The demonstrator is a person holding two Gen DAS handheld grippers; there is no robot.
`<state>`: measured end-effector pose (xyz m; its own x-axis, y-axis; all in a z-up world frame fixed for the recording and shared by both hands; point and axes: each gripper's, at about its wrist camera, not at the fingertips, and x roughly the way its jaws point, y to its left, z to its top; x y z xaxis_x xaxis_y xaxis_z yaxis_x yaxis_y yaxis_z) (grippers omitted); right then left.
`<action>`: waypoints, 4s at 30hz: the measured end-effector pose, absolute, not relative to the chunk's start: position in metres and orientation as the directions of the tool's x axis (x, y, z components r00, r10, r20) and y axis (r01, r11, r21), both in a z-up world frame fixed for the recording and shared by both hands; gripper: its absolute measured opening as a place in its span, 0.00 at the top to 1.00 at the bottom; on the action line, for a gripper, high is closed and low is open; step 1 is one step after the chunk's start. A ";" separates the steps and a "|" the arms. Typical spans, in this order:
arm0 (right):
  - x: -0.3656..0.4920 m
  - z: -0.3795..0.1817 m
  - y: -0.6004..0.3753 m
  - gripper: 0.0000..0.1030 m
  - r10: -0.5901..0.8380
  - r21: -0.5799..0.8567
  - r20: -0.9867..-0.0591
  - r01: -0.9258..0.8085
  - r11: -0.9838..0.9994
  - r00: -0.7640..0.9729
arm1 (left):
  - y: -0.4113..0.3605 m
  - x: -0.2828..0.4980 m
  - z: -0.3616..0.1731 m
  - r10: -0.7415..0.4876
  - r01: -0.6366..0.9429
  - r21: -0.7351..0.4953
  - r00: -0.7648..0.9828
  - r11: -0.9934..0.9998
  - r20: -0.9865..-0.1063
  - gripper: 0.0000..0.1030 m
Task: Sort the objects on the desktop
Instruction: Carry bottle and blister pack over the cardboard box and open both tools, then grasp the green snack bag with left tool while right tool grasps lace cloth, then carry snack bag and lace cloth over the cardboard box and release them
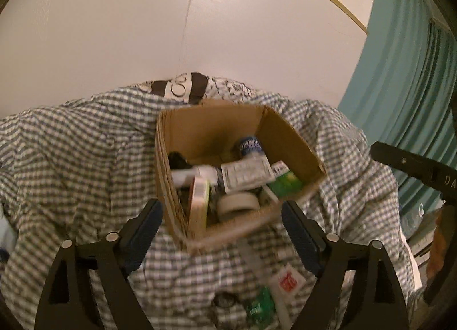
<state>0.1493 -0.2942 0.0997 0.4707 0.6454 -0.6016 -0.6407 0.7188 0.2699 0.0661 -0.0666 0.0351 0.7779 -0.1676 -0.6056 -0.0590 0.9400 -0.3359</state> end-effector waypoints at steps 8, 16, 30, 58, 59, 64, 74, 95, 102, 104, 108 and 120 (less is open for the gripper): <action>0.121 0.051 -0.354 0.42 0.581 0.287 -0.649 -0.550 0.785 0.491 | -0.110 0.029 0.003 -0.180 -0.039 -0.295 0.713 0.955 -0.678 0.09; 0.110 -0.029 -0.375 0.42 0.517 0.286 -0.736 -0.491 0.823 0.437 | -0.147 0.016 -0.042 -0.207 -0.010 -0.276 0.637 0.961 -0.742 0.09; 0.136 -0.099 -0.349 0.42 0.445 0.287 -0.851 -0.462 0.839 0.279 | -0.185 0.051 -0.107 -0.310 0.068 -0.312 0.423 0.948 -0.852 0.09; 0.129 -0.099 -0.359 0.86 0.438 0.296 -0.858 -0.439 0.848 0.268 | -0.154 0.038 -0.092 -0.342 0.073 -0.355 0.503 0.932 -0.794 0.68; 0.126 -0.096 -0.360 0.86 0.436 0.292 -0.856 -0.437 0.851 0.278 | -0.149 0.036 -0.090 -0.345 0.065 -0.365 0.511 0.929 -0.787 0.68; 0.113 -0.068 -0.368 0.86 0.460 0.299 -0.824 -0.436 0.849 0.331 | -0.133 0.029 -0.072 -0.344 0.042 -0.390 0.562 0.920 -0.752 0.68; 0.105 -0.013 -0.361 0.86 0.524 0.322 -0.755 -0.473 0.820 0.395 | -0.104 0.023 -0.023 -0.250 0.033 -0.310 0.673 0.950 -0.696 0.68; 0.155 0.084 -0.282 0.86 0.636 0.287 -0.627 -0.624 0.726 0.451 | -0.045 0.093 0.038 -0.150 -0.032 -0.284 0.788 0.958 -0.597 0.68; 0.194 0.076 -0.244 0.86 0.642 0.276 -0.621 -0.643 0.715 0.448 | -0.040 0.143 0.028 -0.132 -0.038 -0.266 0.795 0.963 -0.592 0.68; 0.208 0.067 -0.231 0.86 0.633 0.262 -0.628 -0.644 0.719 0.452 | -0.036 0.159 0.021 -0.135 -0.036 -0.268 0.795 0.963 -0.591 0.68; 0.242 0.041 -0.205 0.86 0.627 0.285 -0.656 -0.632 0.720 0.420 | -0.024 0.192 0.005 -0.144 -0.040 -0.279 0.780 0.960 -0.609 0.68; 0.294 -0.002 -0.161 0.86 0.634 0.332 -0.669 -0.607 0.722 0.388 | -0.006 0.237 -0.038 -0.140 -0.075 -0.300 0.761 0.951 -0.634 0.68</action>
<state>0.2943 -0.1615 -0.0020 0.3884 0.6336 -0.6691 -0.6066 0.7224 0.3319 0.2365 -0.0059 -0.0379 0.7608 -0.1398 -0.6337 -0.0747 0.9512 -0.2995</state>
